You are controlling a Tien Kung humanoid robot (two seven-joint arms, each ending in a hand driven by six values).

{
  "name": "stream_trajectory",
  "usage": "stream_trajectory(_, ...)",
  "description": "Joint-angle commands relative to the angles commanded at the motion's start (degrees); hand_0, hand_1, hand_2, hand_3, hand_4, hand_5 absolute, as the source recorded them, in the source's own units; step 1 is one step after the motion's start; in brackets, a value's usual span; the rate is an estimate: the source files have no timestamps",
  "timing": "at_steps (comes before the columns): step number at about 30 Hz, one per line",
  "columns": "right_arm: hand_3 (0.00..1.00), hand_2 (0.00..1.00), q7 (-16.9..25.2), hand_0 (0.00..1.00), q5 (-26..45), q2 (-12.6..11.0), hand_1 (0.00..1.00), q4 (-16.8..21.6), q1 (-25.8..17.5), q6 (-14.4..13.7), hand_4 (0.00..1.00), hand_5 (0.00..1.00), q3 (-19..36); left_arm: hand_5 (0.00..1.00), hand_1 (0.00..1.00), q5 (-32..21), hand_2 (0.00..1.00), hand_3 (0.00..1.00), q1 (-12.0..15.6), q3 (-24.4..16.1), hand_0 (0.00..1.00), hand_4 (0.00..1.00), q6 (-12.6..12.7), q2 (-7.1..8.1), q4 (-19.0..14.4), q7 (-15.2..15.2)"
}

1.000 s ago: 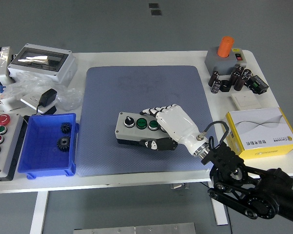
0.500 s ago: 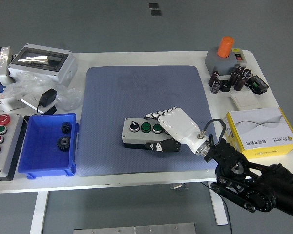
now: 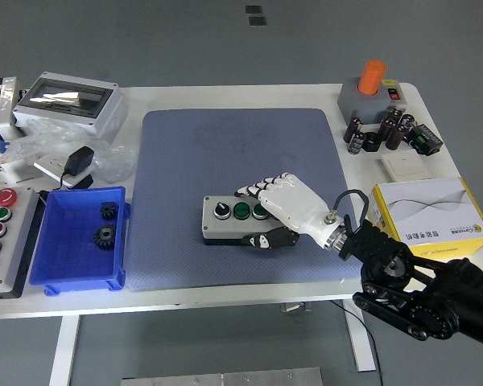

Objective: Pick up the button,place it on the desk,press the button,press the button

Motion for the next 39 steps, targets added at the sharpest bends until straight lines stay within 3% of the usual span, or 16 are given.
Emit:
stream_trajectory(14,0.914,0.800,0.6,0.572,3.1,-0.5,0.731,1.8,-0.3,-0.5,0.805,0.155,0.3,0.285,0.681,0.5,0.590,0.663,0.0,-0.9,0.677,0.719,-0.5,0.04,0.0,-0.7)
stream_trajectory(23,0.934,0.801,8.3,0.576,16.6,-4.7,0.729,12.7,-2.1,3.7,0.816,0.167,4.6,0.288,0.681,0.9,0.591,0.665,0.1,-1.5,0.677,0.715,-1.4,0.01,0.0,-1.5)
stream_trajectory(24,0.998,0.834,8.8,0.588,18.3,-5.2,0.733,14.2,-2.5,3.7,0.854,0.211,5.4,0.287,0.681,0.9,0.594,0.667,0.1,-1.5,0.677,0.717,-1.5,0.01,0.0,-1.6)
stream_trajectory(26,0.998,0.834,8.2,0.588,20.1,-6.2,0.733,16.8,-3.5,2.7,0.854,0.211,7.3,0.287,0.681,0.8,0.594,0.667,0.1,-1.4,0.677,0.717,-1.6,0.00,0.0,-1.6)
stream_trajectory(29,0.998,0.834,4.6,0.588,17.1,-8.2,0.733,21.4,-5.2,1.1,0.854,0.211,10.9,0.287,0.681,0.7,0.594,0.667,0.2,-1.3,0.677,0.717,-1.6,-0.04,0.0,-1.6)
stream_trajectory(30,0.998,0.868,3.2,0.619,15.5,-9.2,0.759,22.8,-5.8,1.9,0.886,0.324,12.1,0.282,0.681,0.7,0.592,0.664,0.2,-1.3,0.677,0.719,-1.6,-0.05,0.0,-1.5)
stream_trajectory(35,0.998,0.868,-4.7,0.619,7.9,-13.5,0.759,29.5,-7.5,9.5,0.886,0.324,15.8,0.282,0.681,1.0,0.592,0.664,0.4,-1.5,0.677,0.719,-1.3,0.03,0.0,-1.1)
stream_trajectory(36,0.853,0.441,-6.5,0.337,6.5,-14.2,0.495,30.9,-7.8,11.6,0.609,0.200,16.1,0.282,0.681,1.0,0.592,0.663,0.4,-1.6,0.677,0.719,-1.2,0.05,0.0,-1.1)
stream_trajectory(39,0.853,0.441,-11.3,0.337,5.9,-15.1,0.495,34.1,-8.4,17.6,0.609,0.200,16.7,0.282,0.681,1.1,0.592,0.663,0.4,-1.7,0.677,0.719,-1.2,0.06,0.0,-1.0)
